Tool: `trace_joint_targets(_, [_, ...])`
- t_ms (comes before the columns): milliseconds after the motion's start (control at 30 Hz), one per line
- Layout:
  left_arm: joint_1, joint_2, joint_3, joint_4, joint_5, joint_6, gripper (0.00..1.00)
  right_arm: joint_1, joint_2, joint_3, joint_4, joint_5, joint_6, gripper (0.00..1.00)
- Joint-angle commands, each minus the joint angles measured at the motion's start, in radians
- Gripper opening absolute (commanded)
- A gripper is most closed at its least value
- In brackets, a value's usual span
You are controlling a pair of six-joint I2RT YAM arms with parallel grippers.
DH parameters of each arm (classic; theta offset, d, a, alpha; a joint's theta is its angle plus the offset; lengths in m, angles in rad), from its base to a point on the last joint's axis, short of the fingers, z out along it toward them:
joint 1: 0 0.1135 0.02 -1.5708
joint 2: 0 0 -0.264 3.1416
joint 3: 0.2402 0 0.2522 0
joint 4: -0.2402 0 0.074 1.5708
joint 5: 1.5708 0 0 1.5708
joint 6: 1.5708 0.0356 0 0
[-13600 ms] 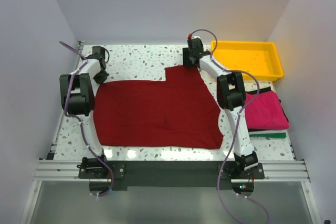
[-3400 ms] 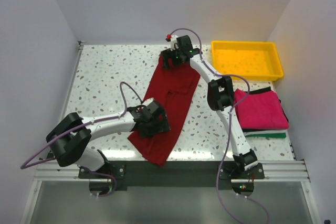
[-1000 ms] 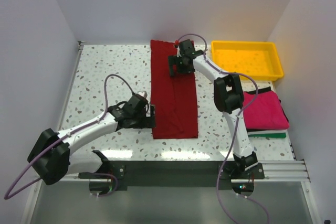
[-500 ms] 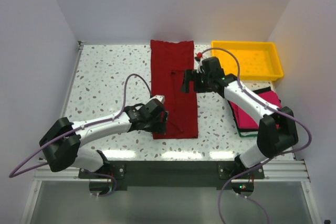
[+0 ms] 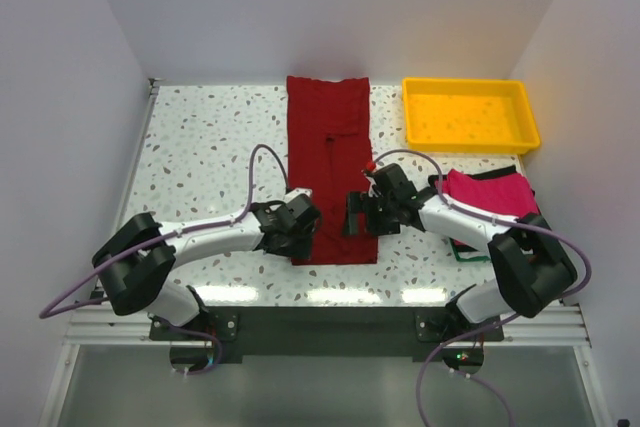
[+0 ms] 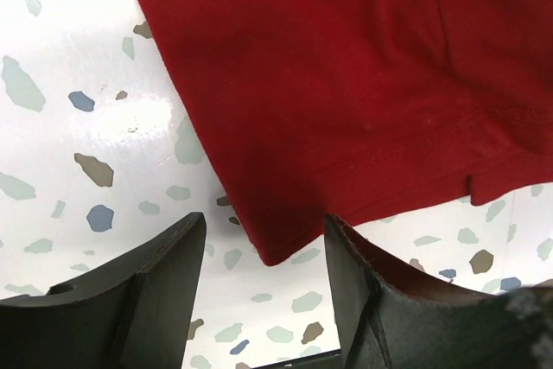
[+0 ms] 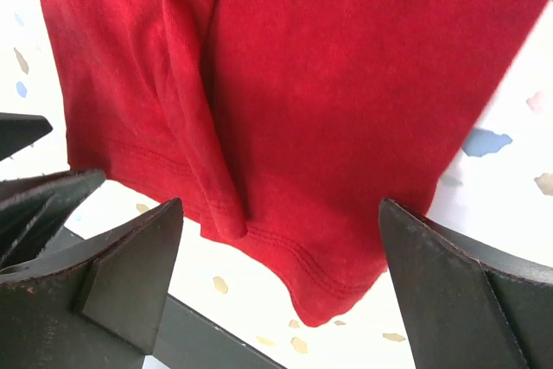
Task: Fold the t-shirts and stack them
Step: Fold the tshirt
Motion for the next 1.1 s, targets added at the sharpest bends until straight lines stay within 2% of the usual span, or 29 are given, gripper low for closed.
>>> trace_joint_targets(0, [-0.007, 0.008, 0.022, -0.017, -0.024, -0.018, 0.61, 0.001, -0.050, -0.026, 0.034, 0.006, 0.029, 0.99])
trace_joint_targets(133, [-0.008, 0.024, 0.005, -0.010, -0.002, -0.011, 0.56, 0.001, -0.040, -0.055, 0.060, -0.019, 0.039, 0.99])
trace_joint_targets(200, [-0.007, 0.030, 0.001, -0.017, -0.004, -0.011, 0.49, 0.003, -0.030, -0.060, 0.063, -0.022, 0.041, 0.99])
trace_joint_targets(400, [-0.007, 0.036, -0.008, -0.056, -0.033, -0.026, 0.41, 0.001, 0.016, -0.064, 0.056, -0.003, 0.035, 0.99])
trace_joint_targets(533, [-0.007, 0.035, -0.025, -0.082, -0.054, -0.043, 0.29, 0.001, 0.032, -0.064, 0.047, 0.010, 0.027, 0.99])
trace_joint_targets(600, [-0.007, 0.024, -0.037, -0.088, -0.047, -0.050, 0.27, 0.003, 0.036, -0.063, 0.039, 0.018, 0.026, 0.99])
trace_joint_targets(700, [-0.007, 0.004, -0.057, -0.086, -0.051, -0.066, 0.19, 0.001, 0.041, -0.066, 0.036, 0.024, 0.023, 0.99])
trace_joint_targets(733, [-0.007, 0.002, -0.061, -0.085, -0.054, -0.069, 0.12, 0.001, 0.041, -0.067, 0.036, 0.023, 0.023, 0.99])
trace_joint_targets(800, [-0.007, -0.002, -0.064, -0.073, -0.047, -0.075, 0.07, 0.001, 0.041, -0.066, 0.030, 0.024, 0.021, 0.99])
trace_joint_targets(833, [-0.007, 0.001, -0.065, -0.065, -0.045, -0.075, 0.00, 0.001, 0.041, -0.067, 0.027, 0.026, 0.021, 0.99])
trace_joint_targets(1067, [-0.005, -0.007, -0.074, -0.089, -0.073, -0.110, 0.00, 0.001, 0.033, -0.075, 0.001, 0.050, 0.012, 0.99])
